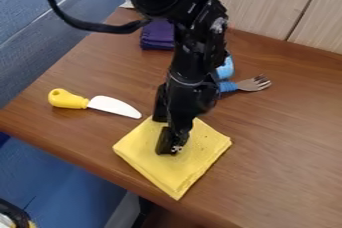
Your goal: Move the yellow cloth to the middle right side of the table
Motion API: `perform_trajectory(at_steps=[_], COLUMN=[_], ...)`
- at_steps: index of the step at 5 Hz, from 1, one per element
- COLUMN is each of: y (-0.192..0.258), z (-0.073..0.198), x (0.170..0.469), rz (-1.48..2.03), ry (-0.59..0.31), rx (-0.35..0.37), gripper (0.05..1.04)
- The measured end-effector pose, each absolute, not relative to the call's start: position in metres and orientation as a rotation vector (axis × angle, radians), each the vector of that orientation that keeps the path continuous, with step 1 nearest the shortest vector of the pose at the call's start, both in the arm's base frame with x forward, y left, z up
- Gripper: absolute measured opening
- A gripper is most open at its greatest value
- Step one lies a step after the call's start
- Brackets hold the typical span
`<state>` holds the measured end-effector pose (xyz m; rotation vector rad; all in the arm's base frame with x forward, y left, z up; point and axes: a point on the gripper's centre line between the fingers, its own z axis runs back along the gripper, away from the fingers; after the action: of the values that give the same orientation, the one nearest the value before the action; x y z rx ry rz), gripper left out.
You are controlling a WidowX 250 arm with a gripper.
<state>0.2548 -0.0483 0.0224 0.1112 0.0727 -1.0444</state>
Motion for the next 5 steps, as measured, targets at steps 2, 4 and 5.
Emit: perform_trajectory(at_steps=[2, 4, 5], y=[-0.089, -0.137, -0.151], z=[0.024, 0.023, 0.024], x=[0.299, 0.335, 0.345], rz=[-0.992, -1.052, -1.076], ry=[-0.007, -0.067, -0.075], rx=[0.017, -0.01, -0.011], gripper=[0.999, 0.999, 0.999])
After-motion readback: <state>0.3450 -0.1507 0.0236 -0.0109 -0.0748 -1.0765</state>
